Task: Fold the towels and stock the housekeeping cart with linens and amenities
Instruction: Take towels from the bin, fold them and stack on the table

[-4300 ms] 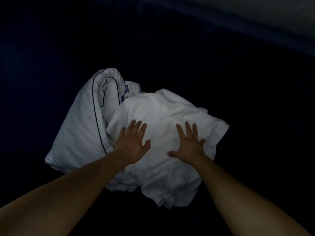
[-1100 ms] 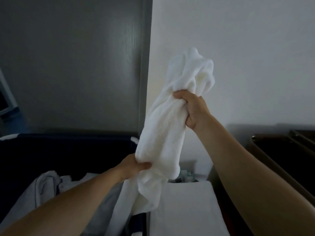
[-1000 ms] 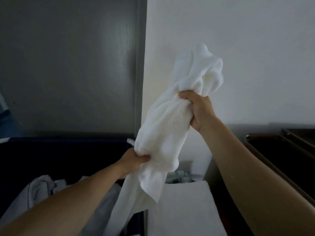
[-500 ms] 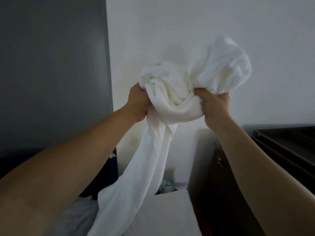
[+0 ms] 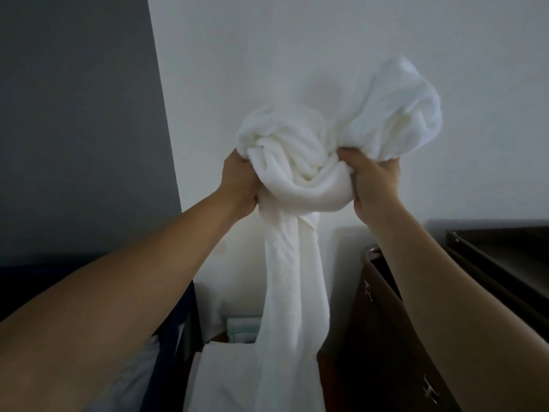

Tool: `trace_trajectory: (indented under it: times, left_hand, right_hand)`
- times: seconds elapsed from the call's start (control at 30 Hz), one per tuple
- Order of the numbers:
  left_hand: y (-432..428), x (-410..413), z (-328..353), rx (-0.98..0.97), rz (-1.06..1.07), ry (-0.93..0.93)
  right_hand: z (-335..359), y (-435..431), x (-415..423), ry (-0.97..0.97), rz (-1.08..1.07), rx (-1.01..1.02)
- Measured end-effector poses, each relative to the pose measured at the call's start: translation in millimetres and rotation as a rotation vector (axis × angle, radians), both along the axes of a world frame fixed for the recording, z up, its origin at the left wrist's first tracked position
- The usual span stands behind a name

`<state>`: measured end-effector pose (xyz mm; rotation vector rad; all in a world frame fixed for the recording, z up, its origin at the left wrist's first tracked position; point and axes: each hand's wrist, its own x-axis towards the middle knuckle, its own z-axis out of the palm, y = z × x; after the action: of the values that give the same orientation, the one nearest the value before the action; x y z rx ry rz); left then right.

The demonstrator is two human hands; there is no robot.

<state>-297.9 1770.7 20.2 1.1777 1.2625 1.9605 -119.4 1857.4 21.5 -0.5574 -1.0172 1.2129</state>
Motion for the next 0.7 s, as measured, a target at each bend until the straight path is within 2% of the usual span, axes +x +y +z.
trace_trajectory:
  times: [0.17, 0.23, 0.27, 0.37, 0.43, 0.5, 0.63, 0.7]
  left_hand:
    - [-13, -18, -78, -0.213, 0.013, 0.219]
    - [-29, -31, -124, -0.401, 0.043, 0.413]
    - [-39, -38, -148, -0.534, -0.003, 0.526]
    - [-74, -50, -204, -1.027, -0.368, 0.716]
    - [-87, -50, -219, -1.194, -0.447, 0.768]
    - [-92, -43, -220, -1.111, -0.398, 0.61]
    - [-97, -31, -205, -0.913, -0.392, 0.017]
    - [-98, -28, -200, -0.878, -0.436, -0.084]
  right_hand:
    - [-54, 1, 8, -0.209, 0.04, -0.047]
    - [-91, -4, 5, -0.336, 0.087, -0.101]
    - [-112, -9, 3, -0.399, 0.112, -0.128]
    - [-174, -35, -8, -0.553, 0.153, -0.159]
    - [-209, -53, -16, -0.645, 0.148, -0.127]
    - [-237, -72, -24, -0.755, 0.15, -0.111]
    - [-265, -104, -36, -1.072, 0.218, -0.095]
    - [-263, -113, -36, -1.223, 0.321, -0.065]
